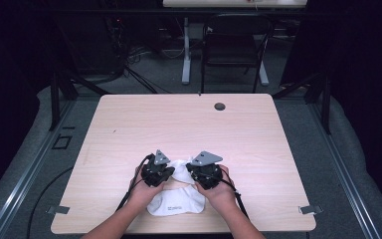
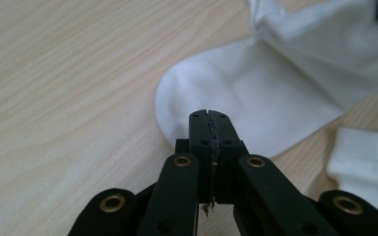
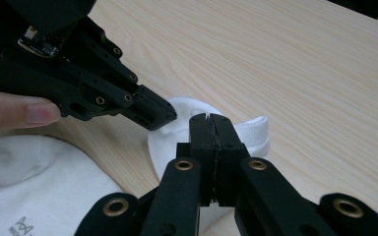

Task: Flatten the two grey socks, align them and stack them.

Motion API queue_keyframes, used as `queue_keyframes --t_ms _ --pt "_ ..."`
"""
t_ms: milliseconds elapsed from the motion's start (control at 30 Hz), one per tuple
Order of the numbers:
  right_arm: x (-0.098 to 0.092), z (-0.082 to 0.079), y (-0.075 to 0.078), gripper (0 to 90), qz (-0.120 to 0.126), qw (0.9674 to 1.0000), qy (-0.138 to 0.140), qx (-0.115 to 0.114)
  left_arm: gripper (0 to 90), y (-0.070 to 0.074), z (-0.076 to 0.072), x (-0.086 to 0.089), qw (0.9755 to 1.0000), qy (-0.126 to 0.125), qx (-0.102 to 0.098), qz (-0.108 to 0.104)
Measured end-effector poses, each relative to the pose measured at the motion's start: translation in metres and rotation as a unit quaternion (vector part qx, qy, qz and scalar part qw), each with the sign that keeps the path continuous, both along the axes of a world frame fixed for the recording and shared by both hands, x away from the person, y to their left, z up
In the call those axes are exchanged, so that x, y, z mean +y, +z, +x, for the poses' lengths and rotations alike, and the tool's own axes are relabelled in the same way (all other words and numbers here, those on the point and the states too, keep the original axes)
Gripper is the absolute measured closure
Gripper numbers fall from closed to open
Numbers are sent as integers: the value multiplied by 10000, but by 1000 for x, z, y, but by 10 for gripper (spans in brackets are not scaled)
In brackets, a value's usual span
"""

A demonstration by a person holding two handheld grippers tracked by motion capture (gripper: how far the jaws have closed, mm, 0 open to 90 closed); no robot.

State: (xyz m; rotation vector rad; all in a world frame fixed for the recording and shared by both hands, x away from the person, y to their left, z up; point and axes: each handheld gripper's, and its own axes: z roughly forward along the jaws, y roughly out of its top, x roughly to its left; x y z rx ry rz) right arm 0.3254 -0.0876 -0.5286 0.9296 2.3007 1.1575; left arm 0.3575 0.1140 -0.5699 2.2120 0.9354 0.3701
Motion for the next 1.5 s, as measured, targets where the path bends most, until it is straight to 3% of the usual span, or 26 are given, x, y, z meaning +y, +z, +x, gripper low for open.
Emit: queue_keyframes --t_ms 233,533,767,1000,1100,1167,1233,1300,1433,1500 --pt "-12 0 1 899 63 9999 -97 22 899 -5 0 5 9999 99 55 31" --pt "-33 -2 -7 899 -39 9994 -336 108 899 -5 -7 13 9997 221 101 54" --pt "-47 -3 -24 899 -191 9979 -523 323 899 -5 -8 18 9994 329 143 -19" --pt "-59 1 -39 895 -368 9941 -756 689 895 -5 -11 20 9993 328 193 -28" --pt "-65 0 -35 866 -177 9928 -948 715 881 -5 -12 20 9991 329 243 -89" --pt "-69 -1 -27 855 8 9924 -1077 601 873 -4 -13 20 9991 310 257 -98" --pt "-67 -3 -19 854 170 9932 -1082 396 870 -4 -13 20 9992 298 250 -97" --pt "-60 -3 -16 848 219 9948 -933 344 870 -4 -13 20 9992 284 252 -86" --pt "-43 4 -22 835 -1 9965 -702 463 870 -5 -12 21 9991 308 262 -125" --pt "-38 10 -30 835 -138 9958 -755 506 870 -5 -12 21 9991 299 280 -125"
